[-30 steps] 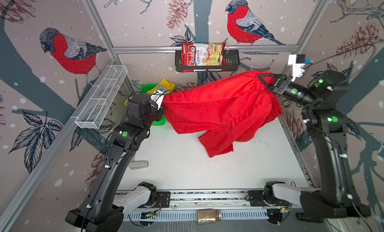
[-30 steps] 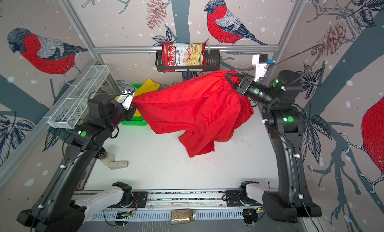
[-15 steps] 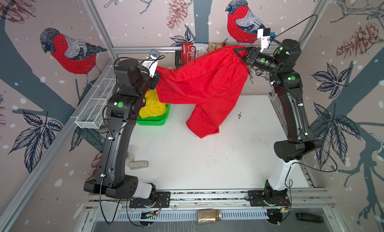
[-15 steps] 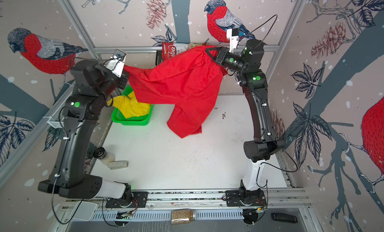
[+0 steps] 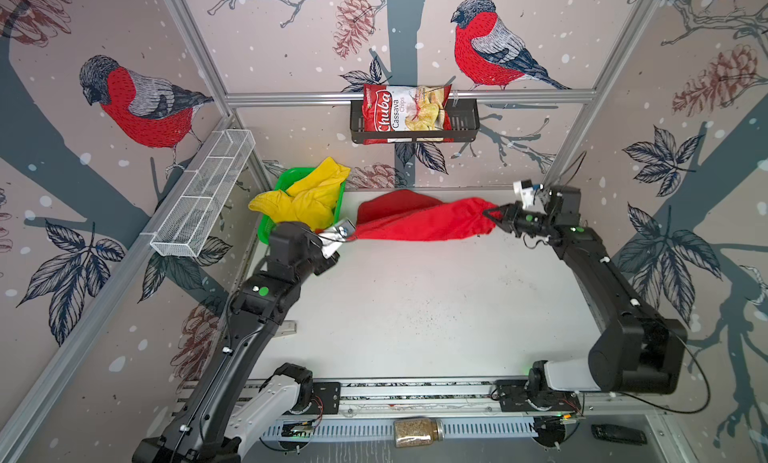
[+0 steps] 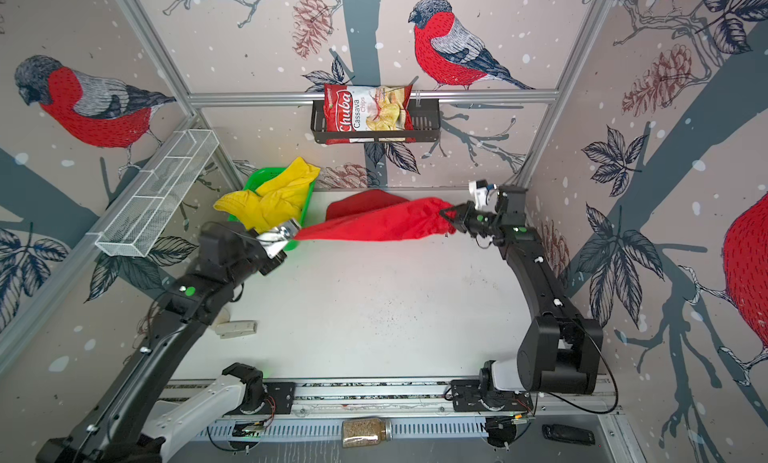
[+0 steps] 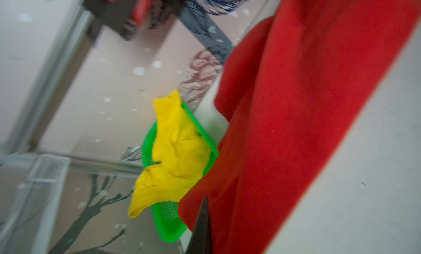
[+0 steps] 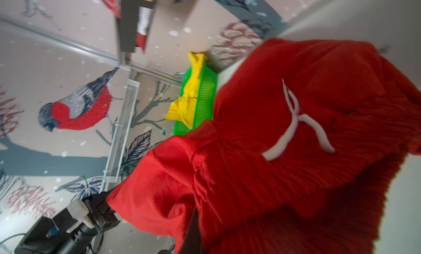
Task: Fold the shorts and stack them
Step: 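Lay the red shorts flat on the table with both grippers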
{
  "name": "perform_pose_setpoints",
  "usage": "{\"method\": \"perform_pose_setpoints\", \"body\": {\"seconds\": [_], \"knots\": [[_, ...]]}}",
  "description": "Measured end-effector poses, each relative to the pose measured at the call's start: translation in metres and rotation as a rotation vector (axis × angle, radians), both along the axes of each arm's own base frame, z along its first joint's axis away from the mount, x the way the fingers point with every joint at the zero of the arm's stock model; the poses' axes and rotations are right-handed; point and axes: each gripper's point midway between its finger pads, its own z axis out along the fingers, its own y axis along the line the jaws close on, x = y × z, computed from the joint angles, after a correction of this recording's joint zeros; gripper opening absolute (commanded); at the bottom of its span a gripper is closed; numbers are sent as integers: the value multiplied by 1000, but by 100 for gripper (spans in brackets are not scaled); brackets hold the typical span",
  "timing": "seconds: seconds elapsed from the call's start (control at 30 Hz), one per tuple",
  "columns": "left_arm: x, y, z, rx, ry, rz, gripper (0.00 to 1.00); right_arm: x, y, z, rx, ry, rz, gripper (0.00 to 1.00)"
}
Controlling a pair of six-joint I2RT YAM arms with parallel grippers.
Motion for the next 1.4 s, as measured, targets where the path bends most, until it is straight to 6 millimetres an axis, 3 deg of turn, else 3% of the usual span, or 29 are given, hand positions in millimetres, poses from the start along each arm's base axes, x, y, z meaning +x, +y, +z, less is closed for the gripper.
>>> {"method": "perform_pose_setpoints", "body": {"seconds": [0.1,0.17,0.3,0.37,0.43,0.57,0.7,0.8,0.87,0.93,1.07,1.17,1.27,1.4], "knots": [[-22,-20,-61,44,147,-93,0,-15,-21,-61,-43,158,-40,0],[-36,-33,-88,69,206,-153,0,-23,-27,-86,-86,220,-46,0],[-52,-52,-118,94,259,-228,0,-34,-37,-112,-178,279,-58,1],[-76,-77,-142,113,313,-350,0,-40,-45,-127,-240,321,-81,3],[-97,-85,-166,151,376,-416,0,-50,-53,-143,-299,378,-99,4],[-128,-97,-185,192,403,-528,6,-72,-64,-167,-400,485,-115,9],[-150,-101,-193,207,428,-603,25,-95,-65,-183,-502,577,-99,19],[-163,-99,-197,215,450,-641,50,-110,-68,-188,-582,631,-90,40],[-167,-99,-195,205,453,-653,63,-113,-72,-180,-639,637,-99,53],[-169,-98,-193,193,456,-653,71,-106,-77,-160,-680,601,-129,57],[-169,-102,-180,127,461,-619,74,-86,-93,-110,-775,497,-228,57],[-161,-109,-170,52,472,-552,72,-85,-86,-91,-799,440,-224,57],[-140,-115,-156,-68,475,-442,69,-91,-68,-94,-774,413,-187,55],[-109,-128,-137,-279,515,-298,64,-105,-31,-130,-659,435,-90,53]]}}
